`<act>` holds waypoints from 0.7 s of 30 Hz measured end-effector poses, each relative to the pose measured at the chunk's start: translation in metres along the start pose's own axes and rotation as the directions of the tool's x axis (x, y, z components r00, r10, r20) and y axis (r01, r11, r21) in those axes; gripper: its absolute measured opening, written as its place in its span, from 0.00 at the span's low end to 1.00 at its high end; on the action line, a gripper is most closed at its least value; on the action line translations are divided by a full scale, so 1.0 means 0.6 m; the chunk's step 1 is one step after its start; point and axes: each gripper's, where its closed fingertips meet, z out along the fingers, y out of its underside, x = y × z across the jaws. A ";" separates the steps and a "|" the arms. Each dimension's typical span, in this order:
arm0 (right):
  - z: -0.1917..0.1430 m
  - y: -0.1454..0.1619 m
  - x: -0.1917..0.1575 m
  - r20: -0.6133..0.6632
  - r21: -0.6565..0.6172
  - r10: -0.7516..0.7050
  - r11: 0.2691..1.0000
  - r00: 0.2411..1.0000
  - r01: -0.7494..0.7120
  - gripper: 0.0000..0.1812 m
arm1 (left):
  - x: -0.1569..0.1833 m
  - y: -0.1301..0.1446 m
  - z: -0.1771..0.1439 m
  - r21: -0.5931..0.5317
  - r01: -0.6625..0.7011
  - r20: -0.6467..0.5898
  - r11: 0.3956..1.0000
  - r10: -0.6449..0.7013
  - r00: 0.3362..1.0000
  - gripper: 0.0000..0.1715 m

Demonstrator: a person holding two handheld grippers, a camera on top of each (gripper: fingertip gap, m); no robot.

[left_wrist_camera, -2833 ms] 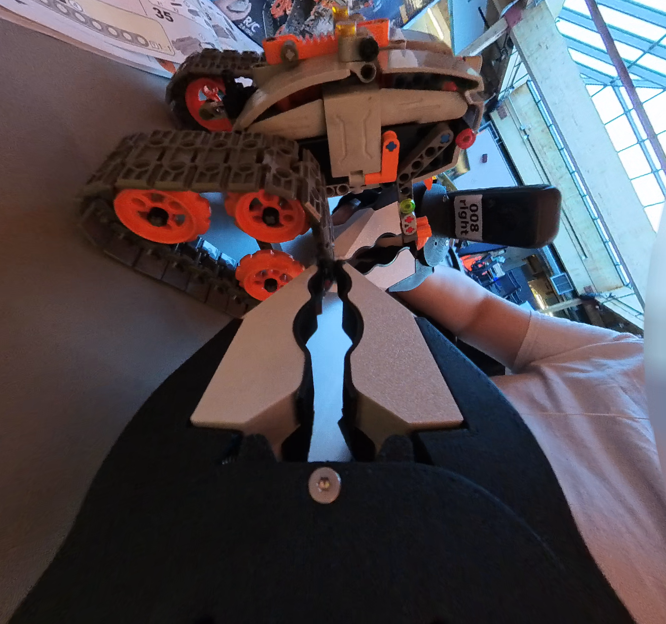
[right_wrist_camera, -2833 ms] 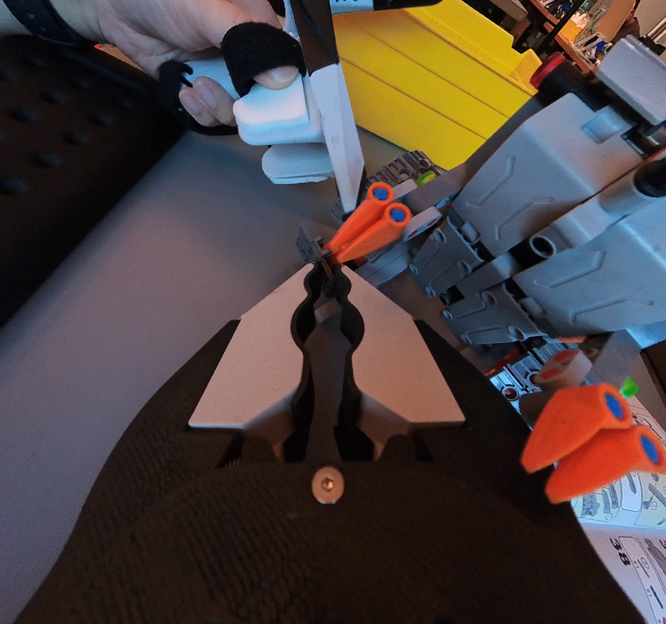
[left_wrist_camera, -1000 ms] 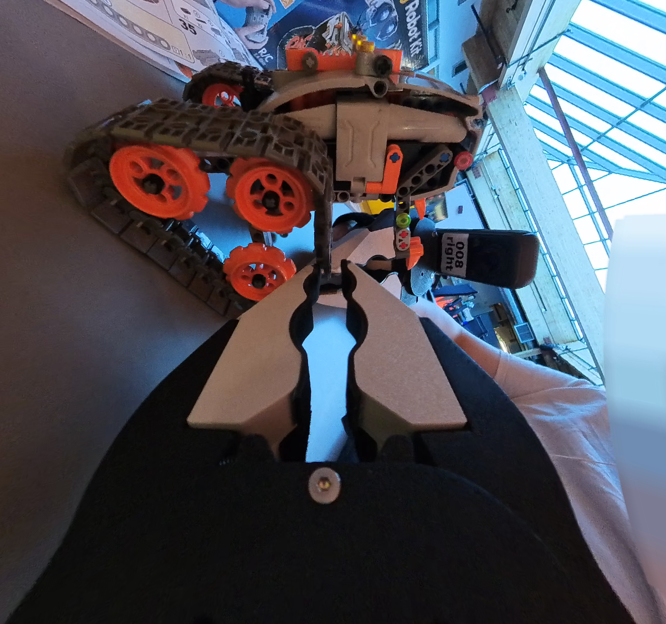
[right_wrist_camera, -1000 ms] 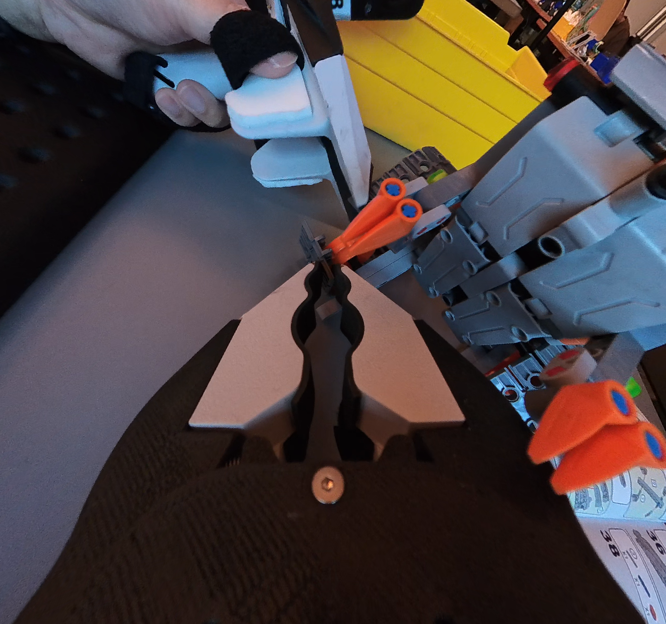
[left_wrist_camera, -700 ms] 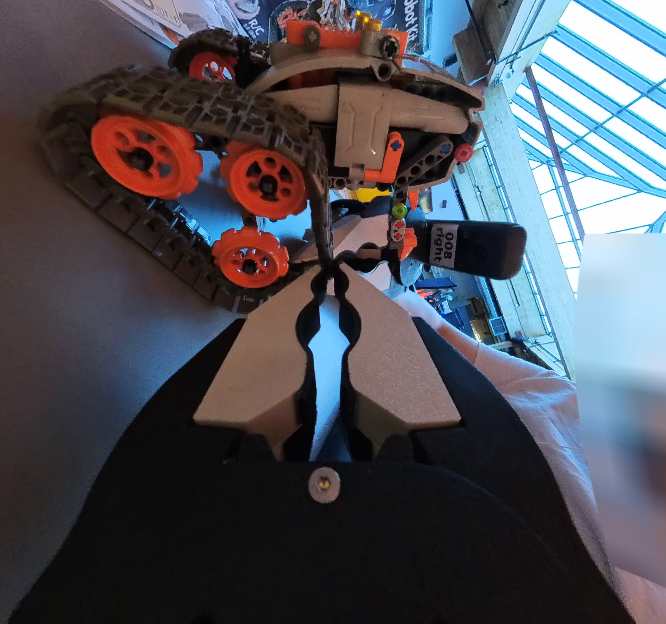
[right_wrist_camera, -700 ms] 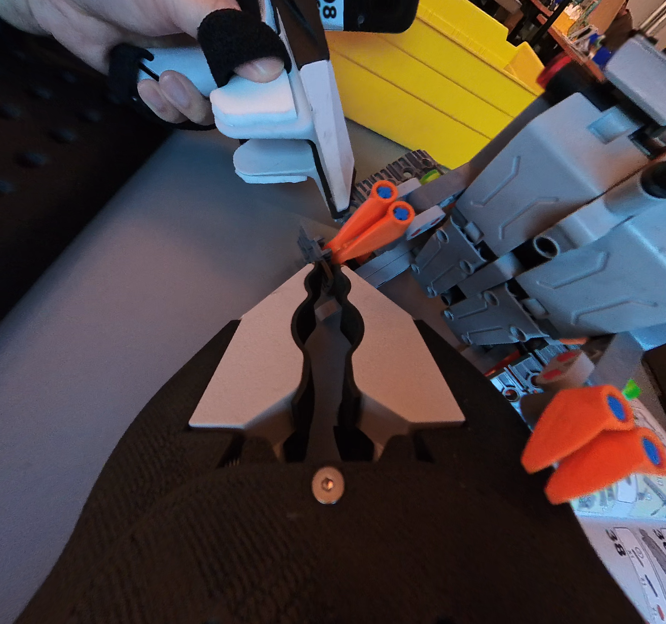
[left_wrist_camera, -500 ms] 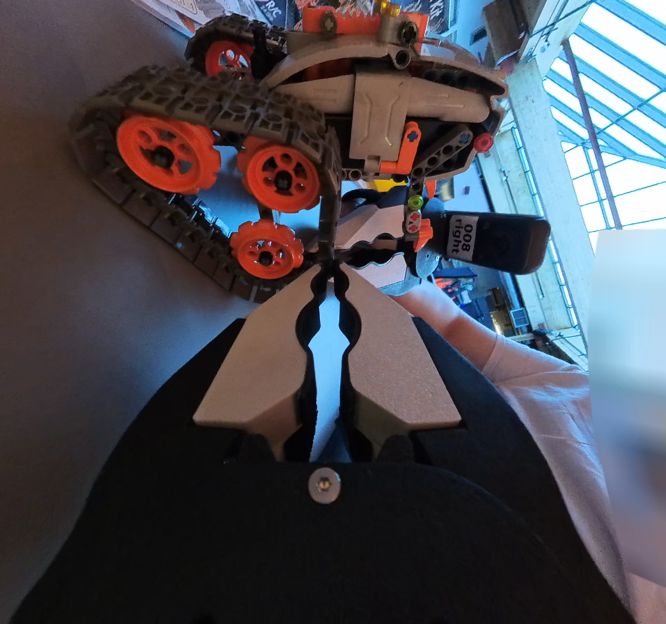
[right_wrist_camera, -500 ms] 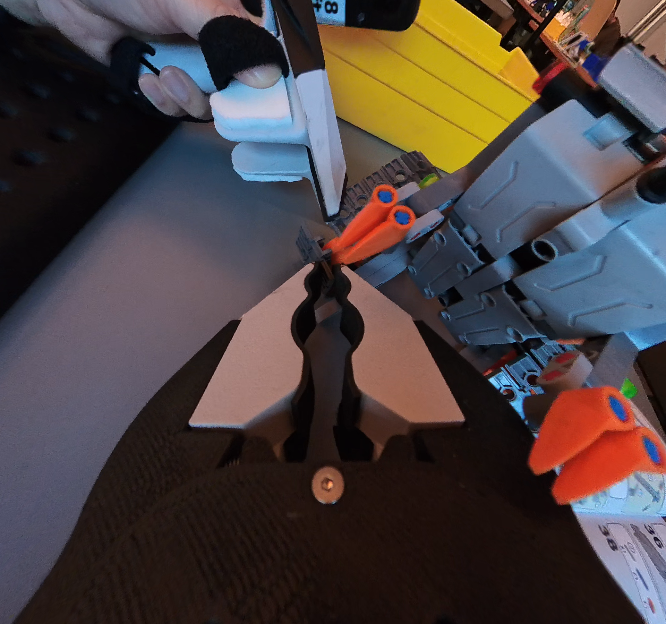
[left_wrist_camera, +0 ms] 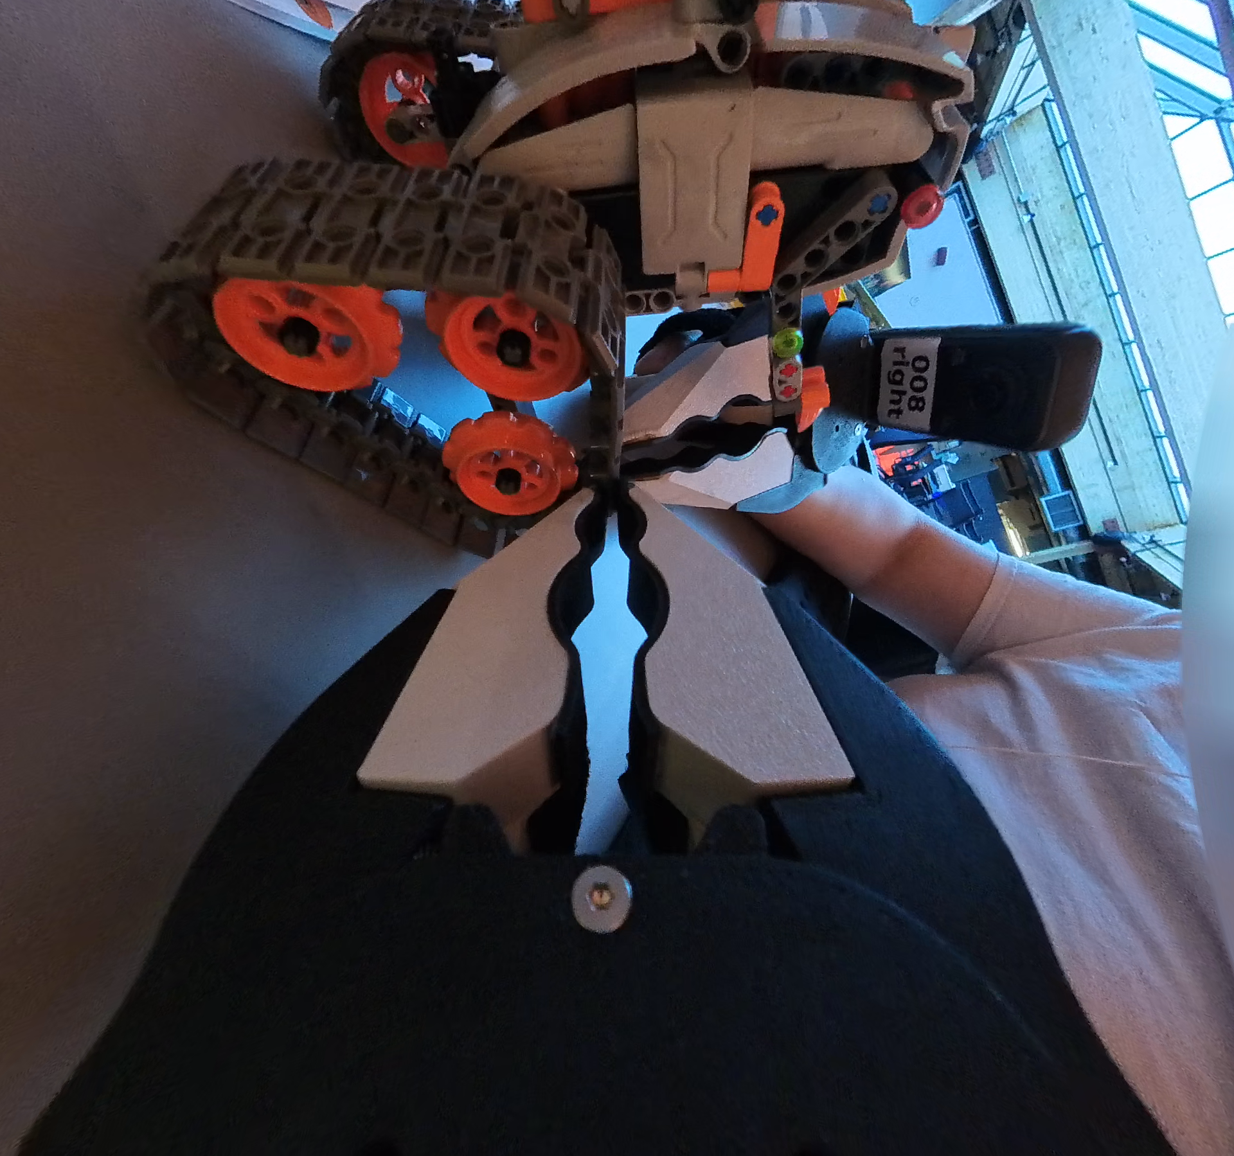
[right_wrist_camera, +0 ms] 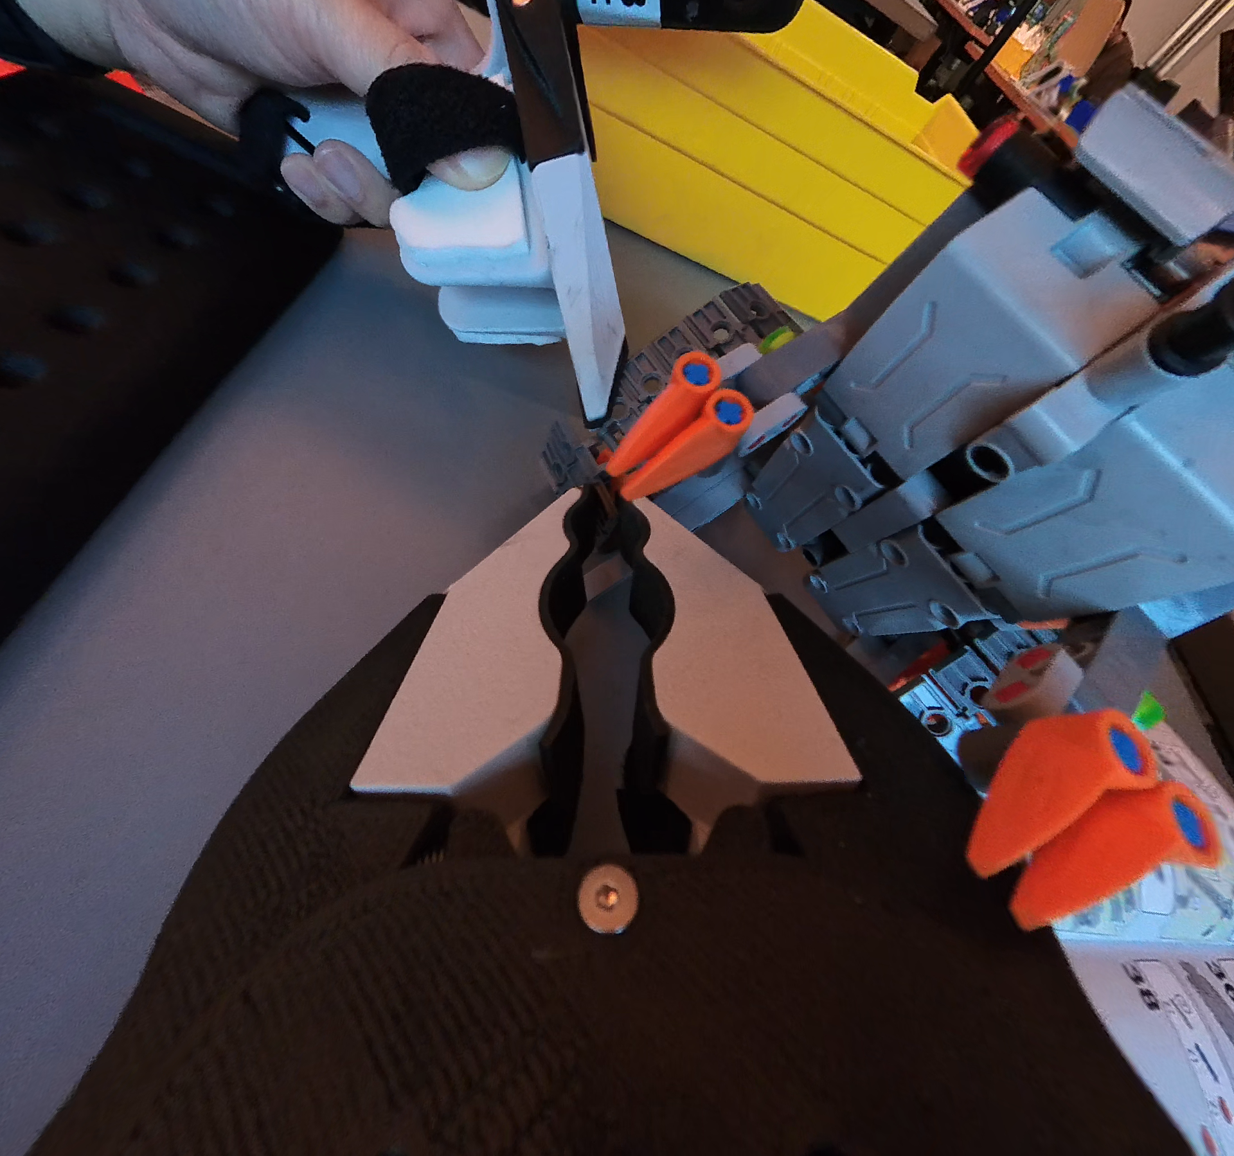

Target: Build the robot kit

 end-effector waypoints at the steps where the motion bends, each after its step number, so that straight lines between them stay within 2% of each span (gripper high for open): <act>1: 0.000 0.000 0.001 0.004 -0.001 0.019 1.000 1.000 -0.019 0.04 | -0.001 0.001 0.000 -0.005 -0.007 0.006 1.000 0.007 1.000 0.01; 15: 0.010 -0.005 0.002 0.072 -0.014 0.254 0.967 0.965 -0.254 0.04 | -0.009 0.003 -0.010 -0.120 -0.209 0.044 0.971 0.216 0.975 0.01; 21: 0.013 -0.005 0.005 0.048 -0.018 0.263 0.965 0.964 -0.262 0.04 | -0.015 -0.002 -0.013 -0.137 -0.253 0.007 0.958 0.257 0.966 0.00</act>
